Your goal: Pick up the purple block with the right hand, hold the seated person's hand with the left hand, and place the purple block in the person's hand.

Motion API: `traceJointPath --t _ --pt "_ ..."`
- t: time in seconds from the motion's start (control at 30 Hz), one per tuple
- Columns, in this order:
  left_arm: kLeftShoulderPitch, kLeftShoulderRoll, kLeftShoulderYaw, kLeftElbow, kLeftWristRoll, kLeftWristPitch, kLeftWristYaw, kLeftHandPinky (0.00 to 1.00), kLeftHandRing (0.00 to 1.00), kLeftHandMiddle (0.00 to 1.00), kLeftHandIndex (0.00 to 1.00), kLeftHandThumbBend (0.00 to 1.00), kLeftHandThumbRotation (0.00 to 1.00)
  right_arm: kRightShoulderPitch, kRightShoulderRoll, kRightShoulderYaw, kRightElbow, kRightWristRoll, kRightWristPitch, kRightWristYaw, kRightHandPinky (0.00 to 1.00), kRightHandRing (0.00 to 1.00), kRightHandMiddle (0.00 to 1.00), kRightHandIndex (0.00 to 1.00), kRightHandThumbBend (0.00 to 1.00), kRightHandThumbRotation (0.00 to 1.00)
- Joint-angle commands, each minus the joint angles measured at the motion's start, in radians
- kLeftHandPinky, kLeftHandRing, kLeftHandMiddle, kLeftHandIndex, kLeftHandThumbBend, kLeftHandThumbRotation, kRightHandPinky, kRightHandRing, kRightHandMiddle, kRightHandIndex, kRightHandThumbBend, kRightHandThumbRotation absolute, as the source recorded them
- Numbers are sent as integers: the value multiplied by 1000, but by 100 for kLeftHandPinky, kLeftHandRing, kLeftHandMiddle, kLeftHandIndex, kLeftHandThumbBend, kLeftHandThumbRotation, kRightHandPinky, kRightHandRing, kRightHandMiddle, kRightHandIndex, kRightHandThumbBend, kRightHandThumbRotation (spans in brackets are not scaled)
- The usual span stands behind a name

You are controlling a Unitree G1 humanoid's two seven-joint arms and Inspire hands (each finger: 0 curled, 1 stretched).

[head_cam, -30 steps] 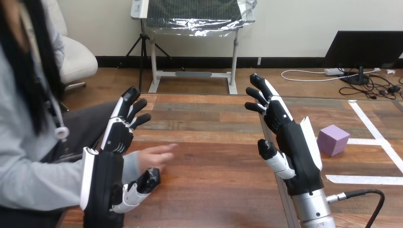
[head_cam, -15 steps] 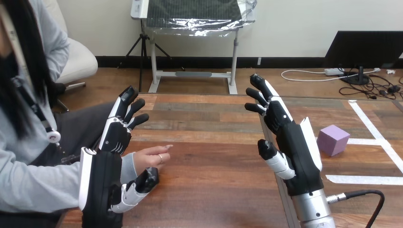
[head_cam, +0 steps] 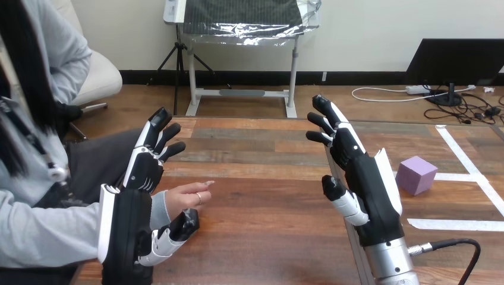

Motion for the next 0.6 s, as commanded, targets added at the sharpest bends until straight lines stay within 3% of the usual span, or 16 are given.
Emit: traceJointPath --t 0.0,0.57 --pt "-49 3 18 -6 11 -9 8 80 88 93 92 100 82 -55 -14 -16 1 -3 -15 -9 82 90 94 93 100 94" --pt "-52 3 29 -5 22 -8 15 80 89 93 92 99 81 -66 -29 -17 2 -14 -6 -11 84 92 96 94 100 95"
